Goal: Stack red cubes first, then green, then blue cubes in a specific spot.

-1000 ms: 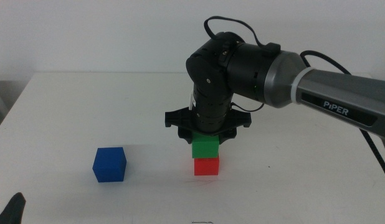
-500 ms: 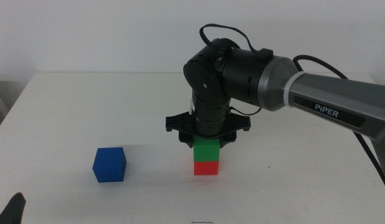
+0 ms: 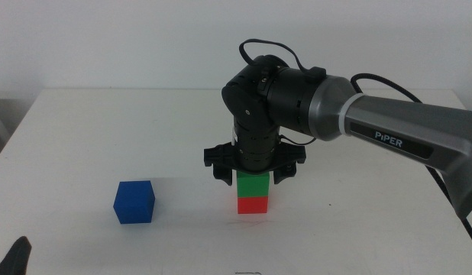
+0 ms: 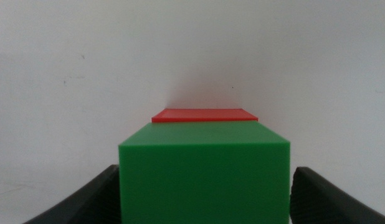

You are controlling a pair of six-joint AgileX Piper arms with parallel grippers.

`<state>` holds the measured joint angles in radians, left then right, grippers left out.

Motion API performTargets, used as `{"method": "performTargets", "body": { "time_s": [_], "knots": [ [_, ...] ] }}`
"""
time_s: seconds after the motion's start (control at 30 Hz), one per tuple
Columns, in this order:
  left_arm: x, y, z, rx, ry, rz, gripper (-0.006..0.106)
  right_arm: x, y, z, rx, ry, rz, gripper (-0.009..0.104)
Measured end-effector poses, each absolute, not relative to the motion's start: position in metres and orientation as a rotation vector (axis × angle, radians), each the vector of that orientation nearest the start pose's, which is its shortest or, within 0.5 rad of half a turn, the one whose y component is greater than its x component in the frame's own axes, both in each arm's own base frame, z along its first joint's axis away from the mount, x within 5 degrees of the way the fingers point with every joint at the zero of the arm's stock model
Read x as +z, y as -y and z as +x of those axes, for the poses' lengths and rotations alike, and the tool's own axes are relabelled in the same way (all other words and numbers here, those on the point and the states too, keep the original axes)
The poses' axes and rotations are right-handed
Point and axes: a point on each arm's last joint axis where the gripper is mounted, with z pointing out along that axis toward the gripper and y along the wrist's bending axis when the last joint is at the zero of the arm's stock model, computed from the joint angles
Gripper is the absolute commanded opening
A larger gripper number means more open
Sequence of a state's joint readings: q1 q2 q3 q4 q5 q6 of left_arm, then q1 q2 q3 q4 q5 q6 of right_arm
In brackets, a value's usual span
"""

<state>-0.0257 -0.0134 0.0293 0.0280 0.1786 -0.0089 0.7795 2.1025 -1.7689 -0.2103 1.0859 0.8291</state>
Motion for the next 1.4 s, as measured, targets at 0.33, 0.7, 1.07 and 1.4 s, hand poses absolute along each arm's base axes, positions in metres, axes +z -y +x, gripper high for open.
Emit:
{"method": "performTargets", "body": {
  "time_s": [0.33,0.7,1.07,1.4],
  "knots": [
    [0.188,0.001,0.056,-0.001,-1.678,0.033,0.094,0.267,-0.291,0.316,0.127,-2.798,-0.027,0.092],
    [0.188,0.001,0.056,-0.001,-1.678,0.033,0.094,0.391,-0.217,0.227,0.321,-2.493,-0.534,0.092],
    [0.188,0.001,0.056,-0.001,-1.678,0.033,0.094,0.409,-0.106,0.130,0.369,-2.142,-0.687,0.092],
    [0.188,0.001,0.056,-0.001,-1.678,0.033,0.094,0.417,-0.085,0.113,0.355,-2.005,-0.660,0.092]
  ]
}}
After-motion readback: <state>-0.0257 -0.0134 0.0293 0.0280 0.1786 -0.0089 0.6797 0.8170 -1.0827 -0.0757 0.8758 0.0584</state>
